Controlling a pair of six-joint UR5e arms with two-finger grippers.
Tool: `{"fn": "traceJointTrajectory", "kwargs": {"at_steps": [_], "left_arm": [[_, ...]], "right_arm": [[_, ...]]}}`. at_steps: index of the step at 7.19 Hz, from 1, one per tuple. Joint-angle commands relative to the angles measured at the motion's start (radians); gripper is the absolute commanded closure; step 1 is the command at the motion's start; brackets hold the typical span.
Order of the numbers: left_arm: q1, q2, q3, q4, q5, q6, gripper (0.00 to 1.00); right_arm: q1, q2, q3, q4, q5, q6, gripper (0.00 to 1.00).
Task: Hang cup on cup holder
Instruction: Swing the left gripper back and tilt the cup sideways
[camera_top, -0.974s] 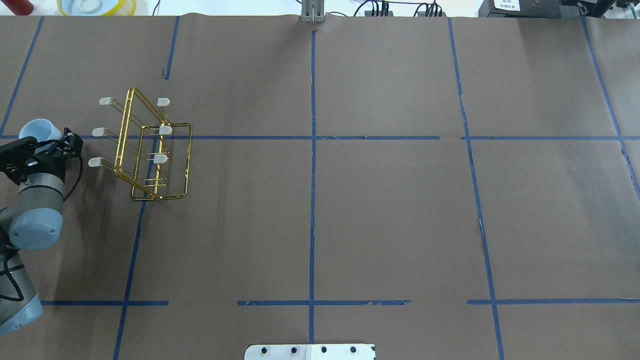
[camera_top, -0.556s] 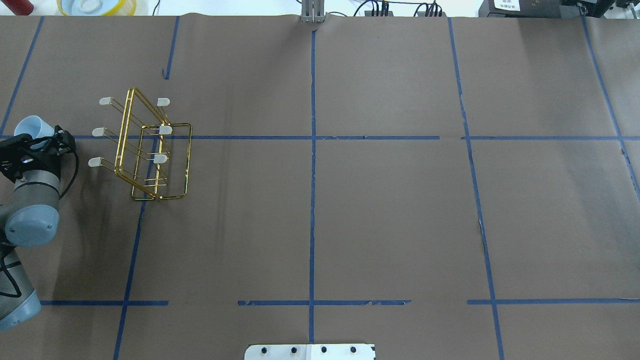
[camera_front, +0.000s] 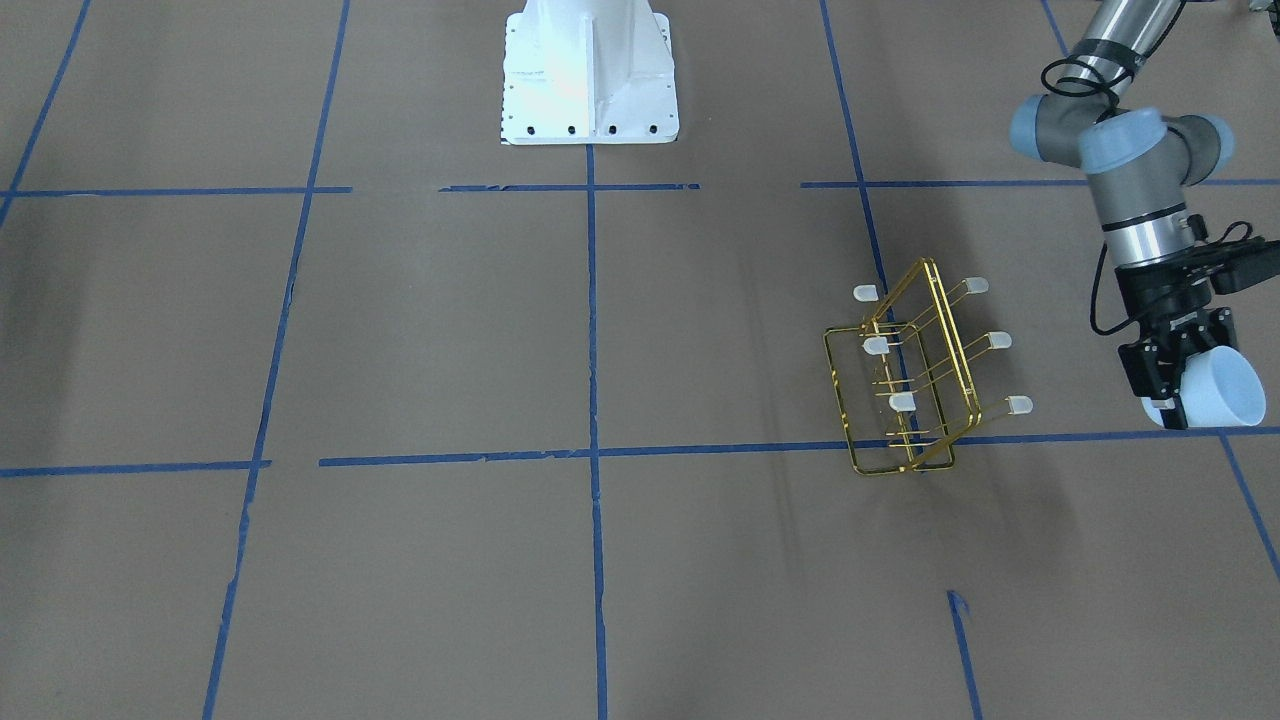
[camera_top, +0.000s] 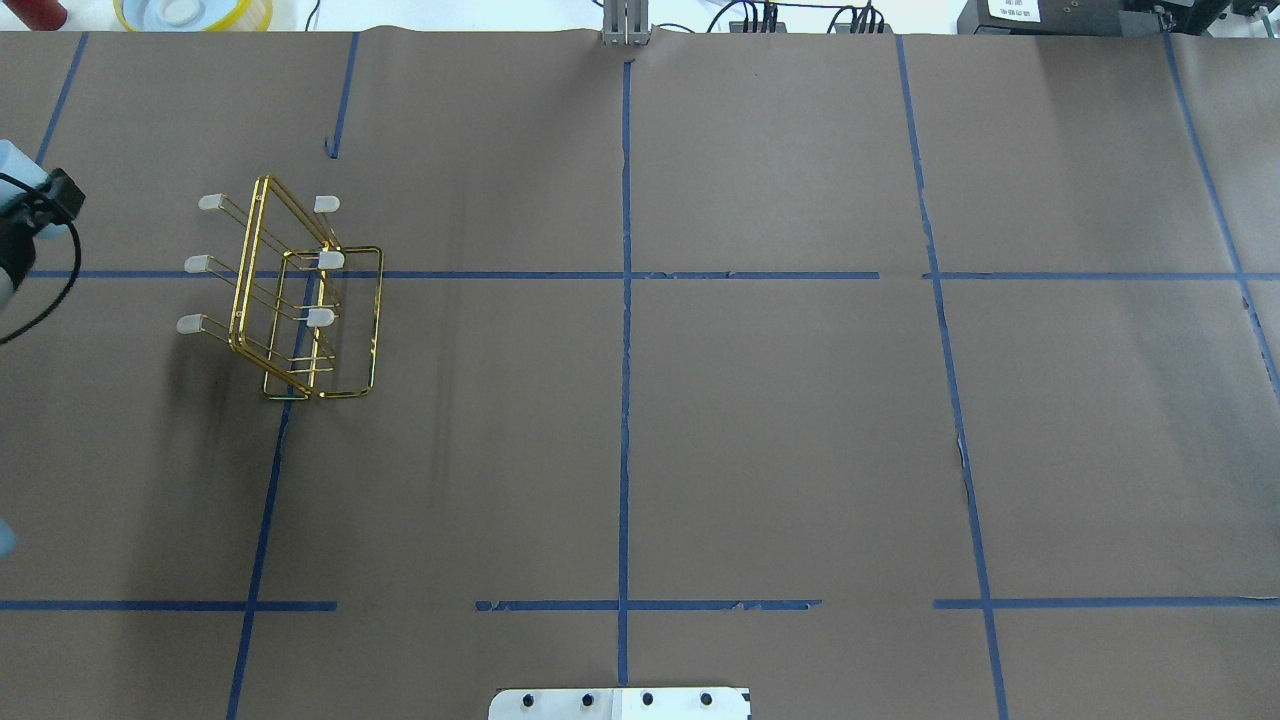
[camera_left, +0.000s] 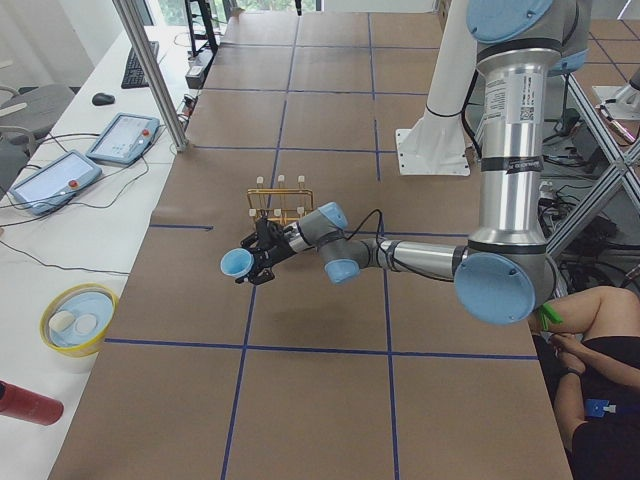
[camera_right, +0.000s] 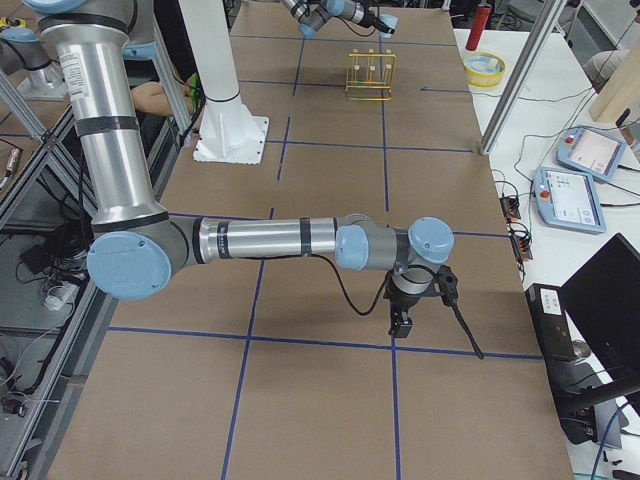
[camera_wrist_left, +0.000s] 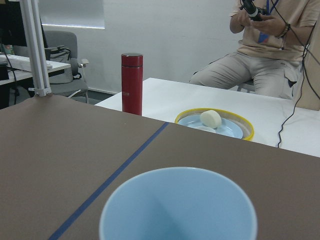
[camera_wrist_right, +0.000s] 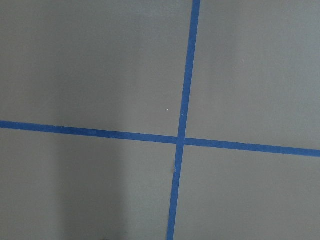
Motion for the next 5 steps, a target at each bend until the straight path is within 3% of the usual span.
{"fn": "traceJointTrajectory", "kwargs": {"at_steps": [1, 3, 5], "left_arm": [[-0.188, 0.053, -0.068, -0.194, -0.327, 0.042, 1.00], [-0.228, 0.139, -0.187, -0.243, -0.422, 0.031, 1.00], [-0.228, 0.137, -0.270, -0.245, -0.421, -0.199, 1.00]], "right_arm": [[0.000, 0.000, 0.000, 0.000, 0.000, 0.000, 0.00], [-0.002, 0.000, 0.000, -0.001, 0.000, 0.000, 0.00], [0.000, 0.000, 0.000, 0.000, 0.000, 0.000, 0.00]]}}
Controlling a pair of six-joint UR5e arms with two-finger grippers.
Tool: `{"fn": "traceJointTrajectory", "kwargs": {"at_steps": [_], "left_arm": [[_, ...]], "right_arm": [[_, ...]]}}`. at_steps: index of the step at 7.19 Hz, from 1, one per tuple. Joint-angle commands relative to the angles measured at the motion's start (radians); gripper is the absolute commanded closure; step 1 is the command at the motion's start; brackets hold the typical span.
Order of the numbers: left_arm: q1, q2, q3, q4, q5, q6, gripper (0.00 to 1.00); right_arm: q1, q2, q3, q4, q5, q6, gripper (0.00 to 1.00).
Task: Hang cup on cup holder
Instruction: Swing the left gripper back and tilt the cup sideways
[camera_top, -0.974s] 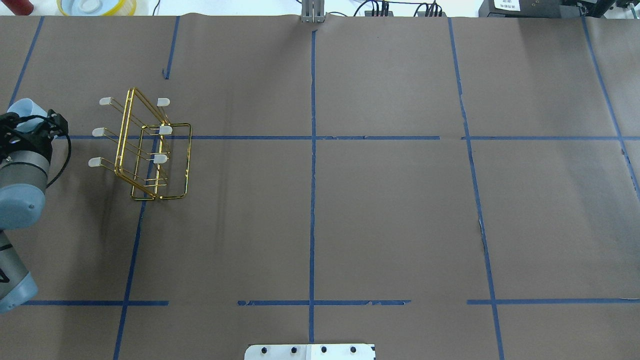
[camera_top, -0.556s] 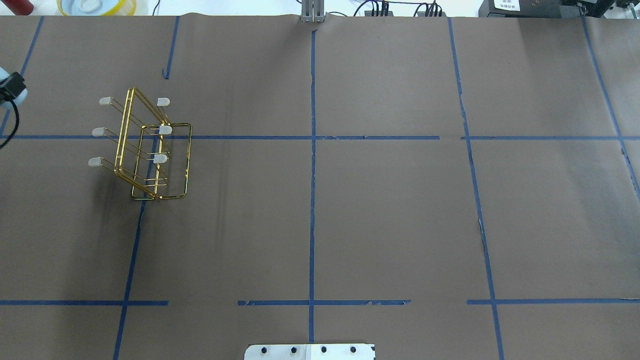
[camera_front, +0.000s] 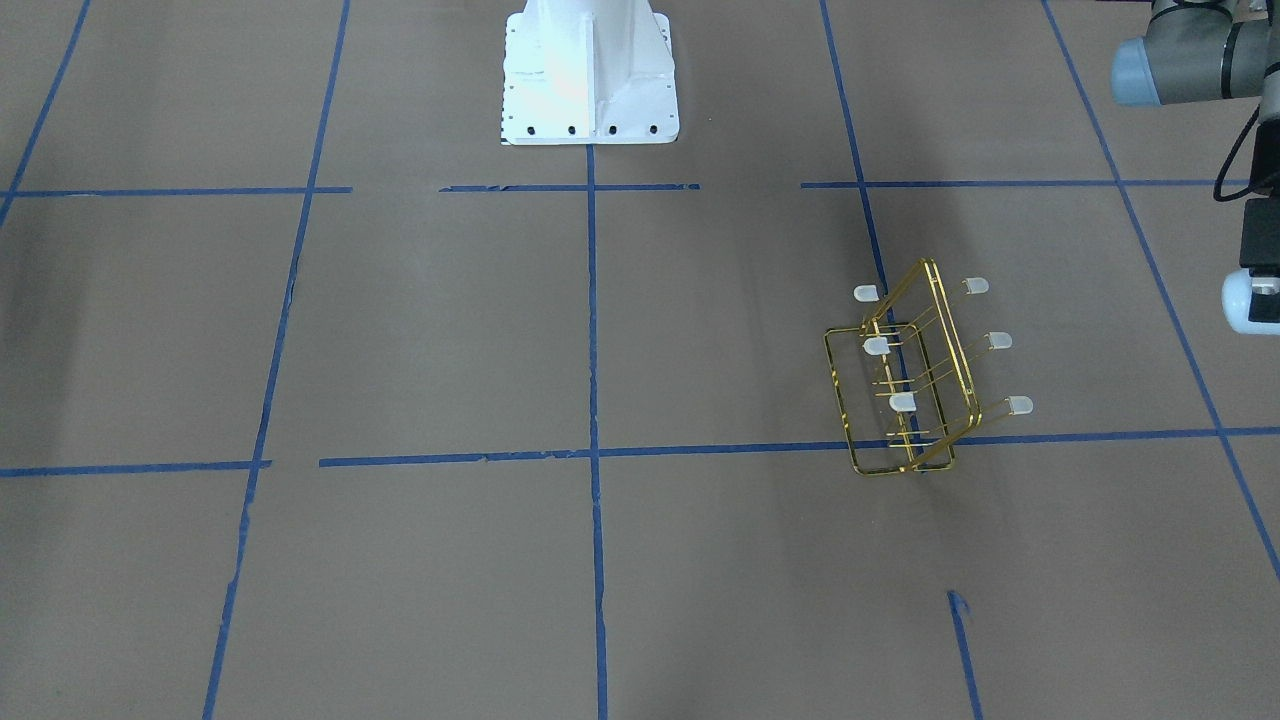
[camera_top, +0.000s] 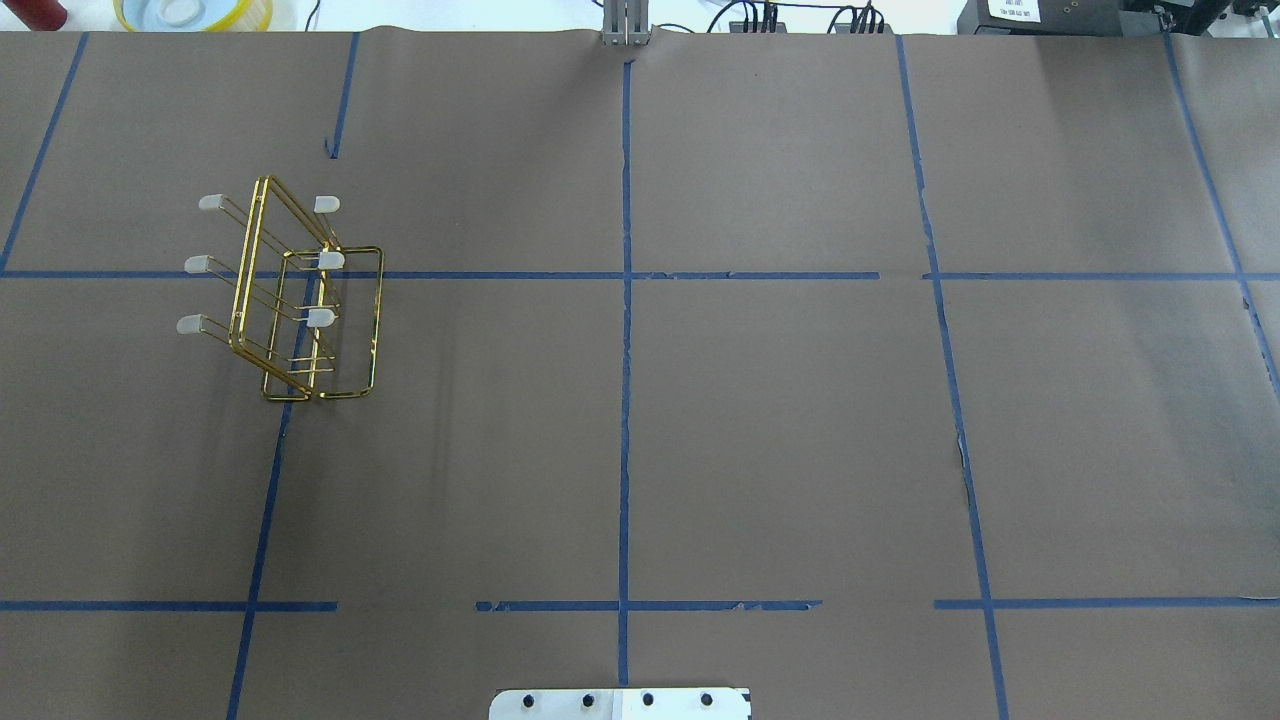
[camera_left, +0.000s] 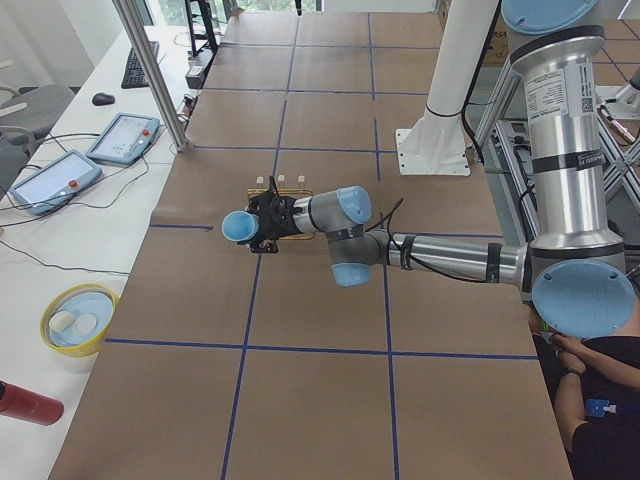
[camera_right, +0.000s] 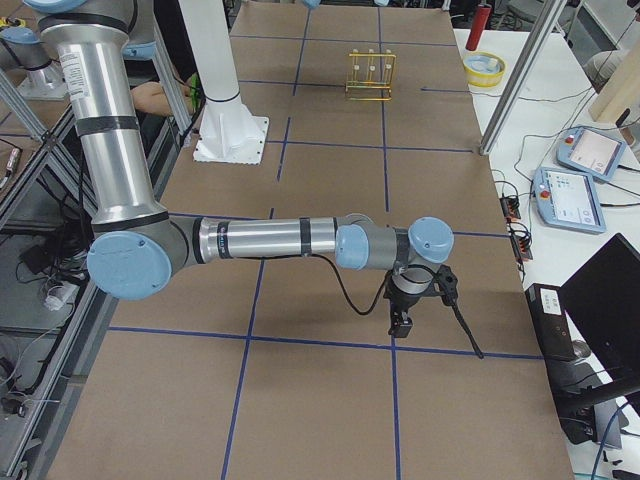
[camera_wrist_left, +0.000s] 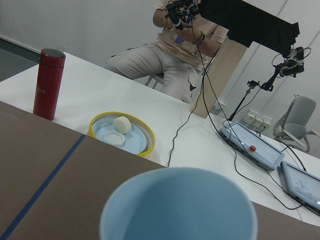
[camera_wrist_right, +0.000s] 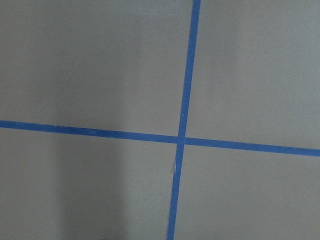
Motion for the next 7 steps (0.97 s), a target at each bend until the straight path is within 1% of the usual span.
{"fn": "traceJointTrajectory", "kwargs": {"at_steps": [1, 2, 3, 4, 5, 6, 7], "left_arm": [[0.005, 0.004, -0.071, -0.005, -0.005, -0.283, 1.00], [0.013, 0.002, -0.073, -0.039, -0.004, -0.416, 1.00], [0.022, 0.013, -0.070, -0.129, 0.008, -0.542, 1.00], [0.072, 0.036, -0.068, -0.207, 0.060, -0.683, 1.00], [0.156, 0.060, -0.068, -0.267, 0.167, -0.803, 1.00], [0.247, 0.070, -0.067, -0.303, 0.276, -0.912, 1.00], [0.313, 0.079, -0.067, -0.339, 0.368, -1.007, 1.00]], "right_arm": [[0.001, 0.000, 0.000, 0.000, 0.000, 0.000, 0.00], [0.001, 0.000, 0.000, 0.000, 0.000, 0.000, 0.00], [0.001, 0.000, 0.000, 0.000, 0.000, 0.000, 0.00], [0.001, 0.000, 0.000, 0.000, 0.000, 0.000, 0.00], [0.001, 0.000, 0.000, 0.001, 0.000, 0.000, 0.00], [0.001, 0.000, 0.000, 0.000, 0.000, 0.000, 0.00], [0.001, 0.000, 0.000, 0.000, 0.000, 0.000, 0.00]]}}
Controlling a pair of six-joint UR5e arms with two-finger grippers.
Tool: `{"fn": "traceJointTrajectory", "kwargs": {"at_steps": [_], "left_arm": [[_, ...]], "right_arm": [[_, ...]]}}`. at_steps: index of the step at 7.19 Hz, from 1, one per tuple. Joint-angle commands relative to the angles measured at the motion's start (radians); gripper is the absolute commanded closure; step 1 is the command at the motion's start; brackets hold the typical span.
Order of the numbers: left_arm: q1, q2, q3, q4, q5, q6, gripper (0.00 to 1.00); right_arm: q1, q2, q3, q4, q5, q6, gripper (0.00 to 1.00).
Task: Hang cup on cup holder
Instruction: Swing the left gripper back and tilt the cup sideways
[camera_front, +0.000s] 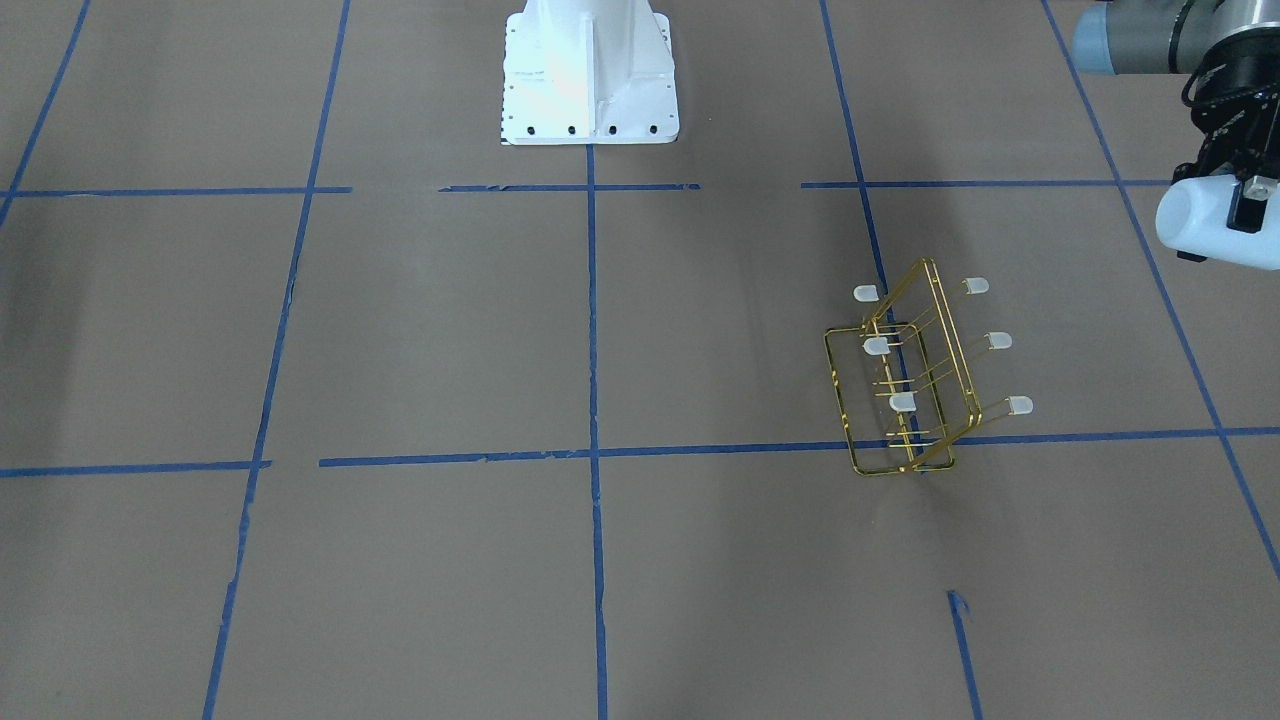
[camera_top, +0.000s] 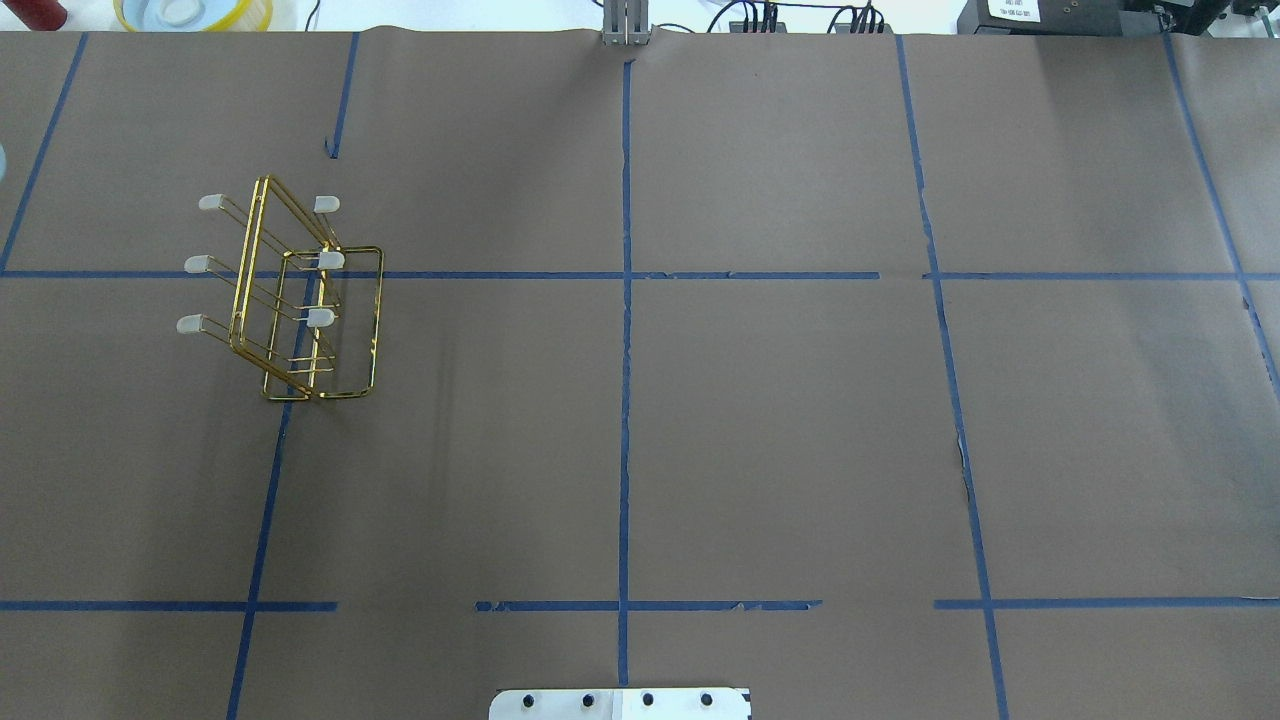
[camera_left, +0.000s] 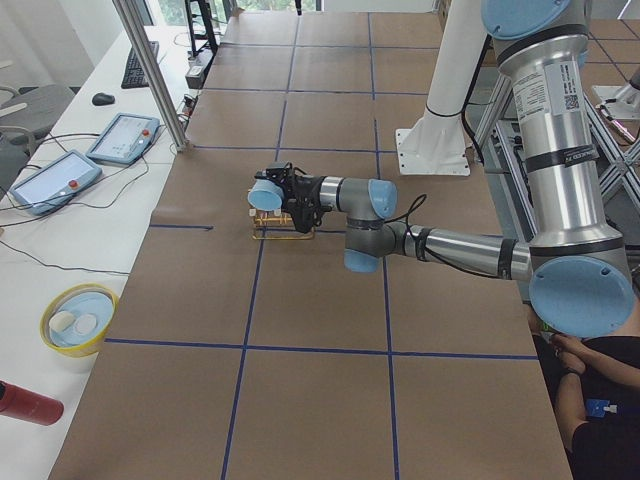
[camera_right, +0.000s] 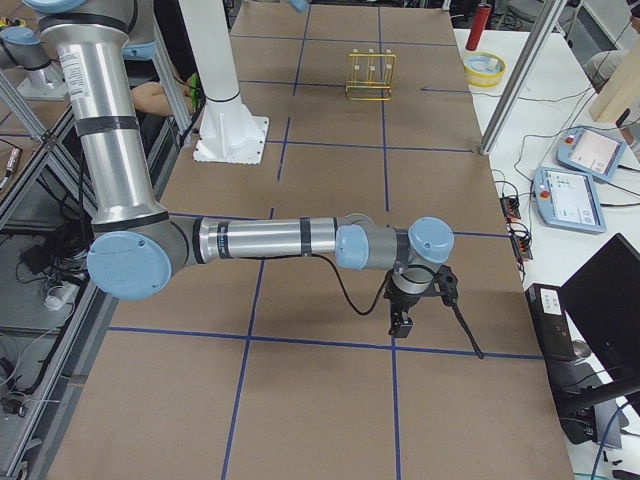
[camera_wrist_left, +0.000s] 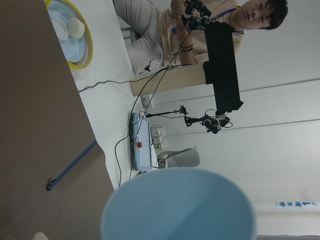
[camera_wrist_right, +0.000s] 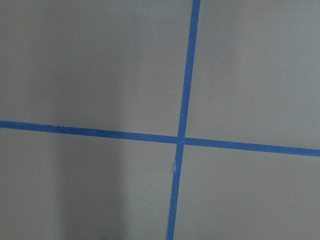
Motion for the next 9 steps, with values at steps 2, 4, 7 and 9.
{"fn": "traceJointTrajectory", "kwargs": {"at_steps": [2, 4, 7, 9], "left_arm": [[0.159, 0.026, 0.007, -0.084, 0.236, -0.424, 1.00], [0.232, 0.029, 0.019, -0.113, 0.338, -0.697, 1.00], [0.315, 0.026, 0.022, -0.114, 0.436, -1.000, 1.00], [0.380, 0.021, 0.022, -0.113, 0.531, -1.195, 1.00]], "right_arm": [[-0.002, 0.000, 0.000, 0.000, 0.000, 0.000, 0.00], [0.000, 0.000, 0.000, 0.000, 0.000, 0.000, 0.00], [-0.002, 0.000, 0.000, 0.000, 0.000, 0.000, 0.00], [0.000, 0.000, 0.000, 0.001, 0.000, 0.000, 0.00]]}}
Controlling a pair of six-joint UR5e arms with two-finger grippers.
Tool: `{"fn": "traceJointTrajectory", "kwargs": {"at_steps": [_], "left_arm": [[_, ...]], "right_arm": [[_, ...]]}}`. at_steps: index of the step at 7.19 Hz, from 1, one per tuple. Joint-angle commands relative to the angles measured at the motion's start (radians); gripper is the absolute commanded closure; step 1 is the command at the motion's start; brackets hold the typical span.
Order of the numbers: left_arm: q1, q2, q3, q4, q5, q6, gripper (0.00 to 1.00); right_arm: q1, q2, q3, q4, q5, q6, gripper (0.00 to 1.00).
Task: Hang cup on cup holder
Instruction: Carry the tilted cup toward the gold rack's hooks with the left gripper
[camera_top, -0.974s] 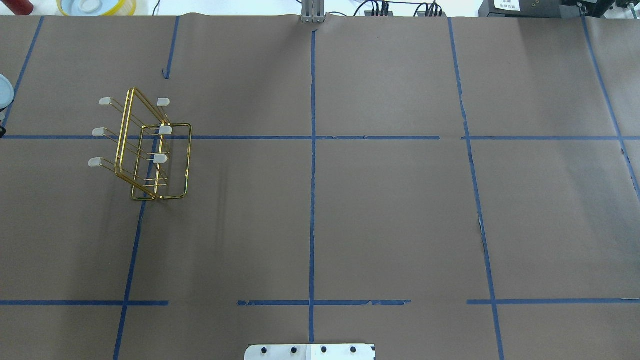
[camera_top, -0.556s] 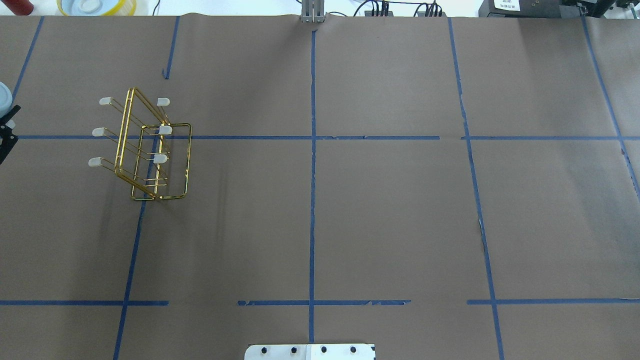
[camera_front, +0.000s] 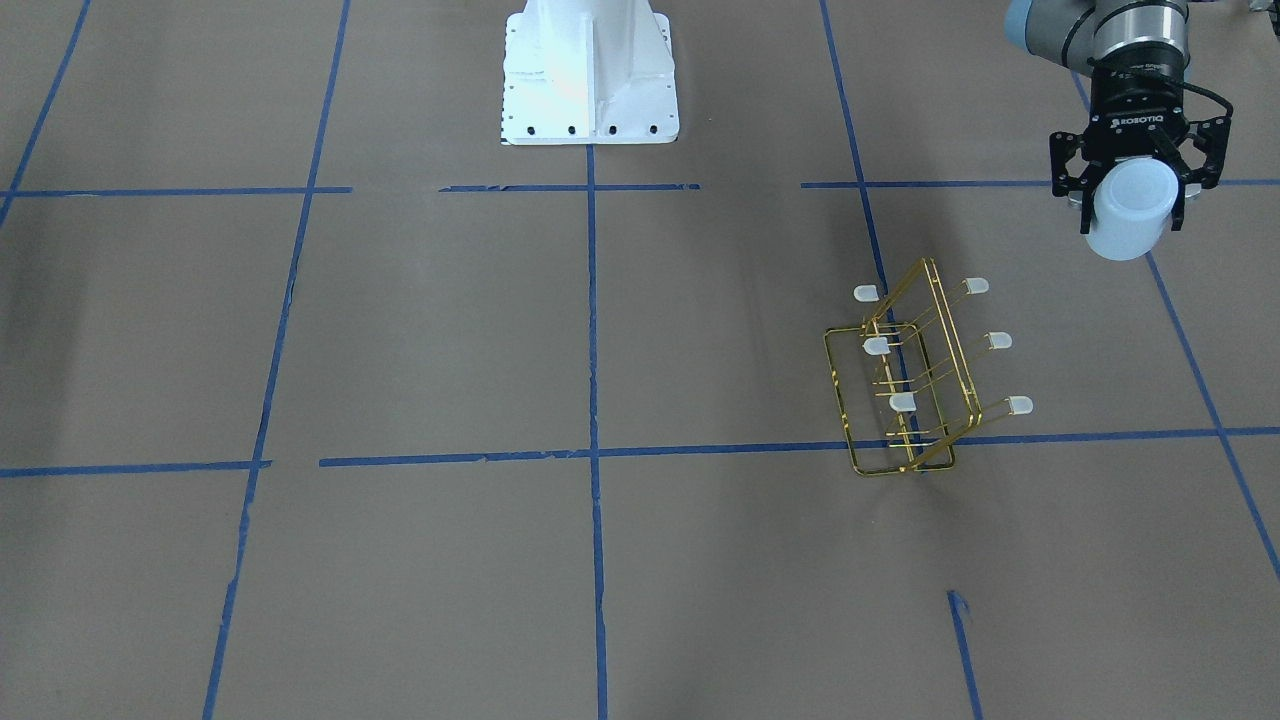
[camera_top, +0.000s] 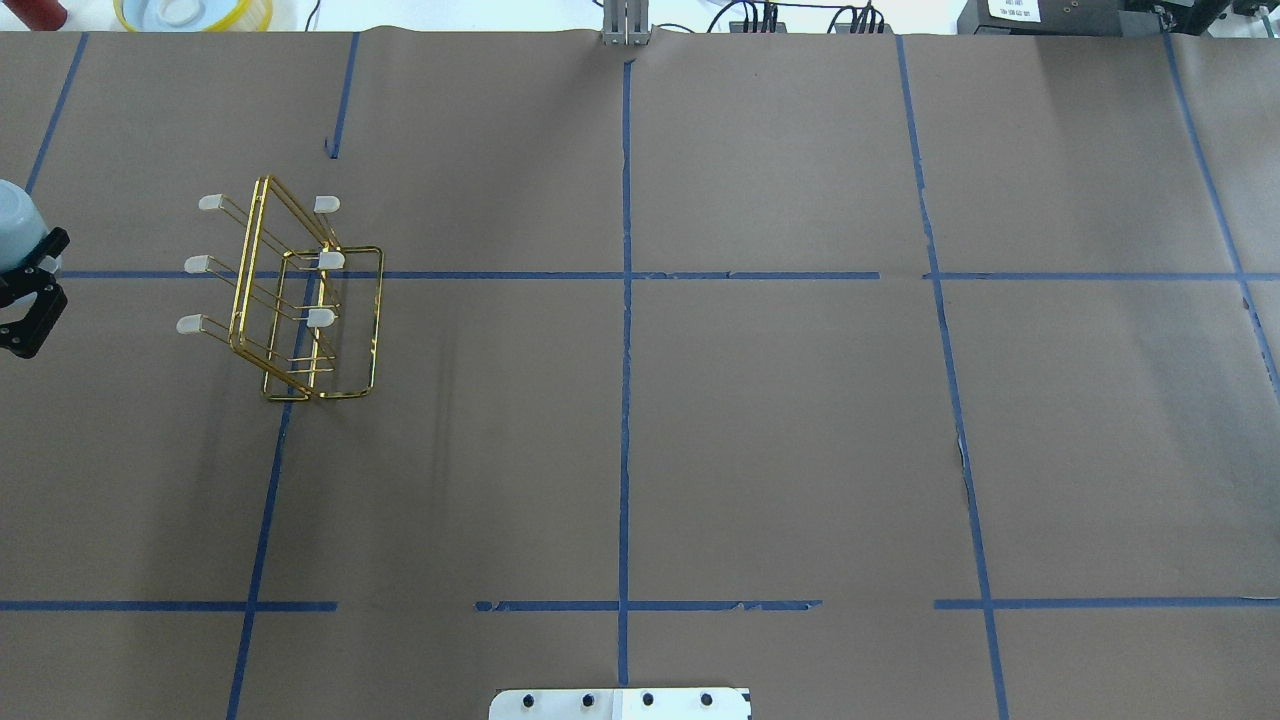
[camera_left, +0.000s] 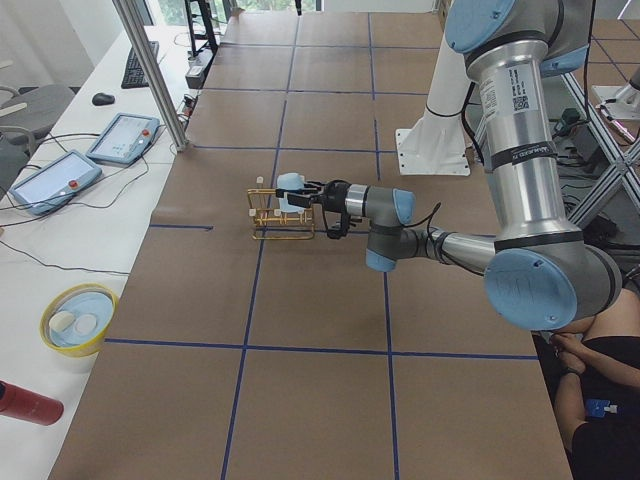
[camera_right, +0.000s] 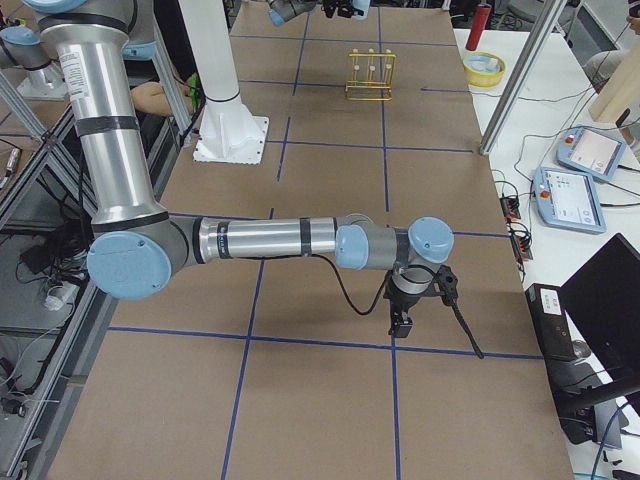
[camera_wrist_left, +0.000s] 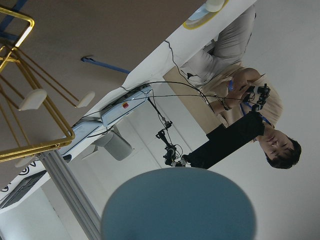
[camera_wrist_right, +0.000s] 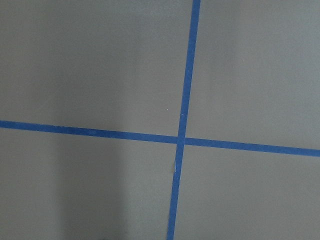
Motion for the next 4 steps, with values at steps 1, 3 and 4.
{"fn": "traceJointTrajectory", "kwargs": {"at_steps": [1, 3, 4], "left_arm": [[0.091, -0.007, 0.003, 0.001, 0.129, -0.185, 1.00], [0.183, -0.037, 0.042, 0.001, 0.278, -0.264, 1.00], [0.206, -0.097, 0.102, -0.001, 0.344, -0.293, 1.00]], "right_arm": [[-0.001, 0.000, 0.000, 0.000, 0.000, 0.000, 0.00], [0.000, 0.000, 0.000, -0.001, 0.000, 0.000, 0.00], [0.000, 0.000, 0.000, 0.000, 0.000, 0.000, 0.00]]}}
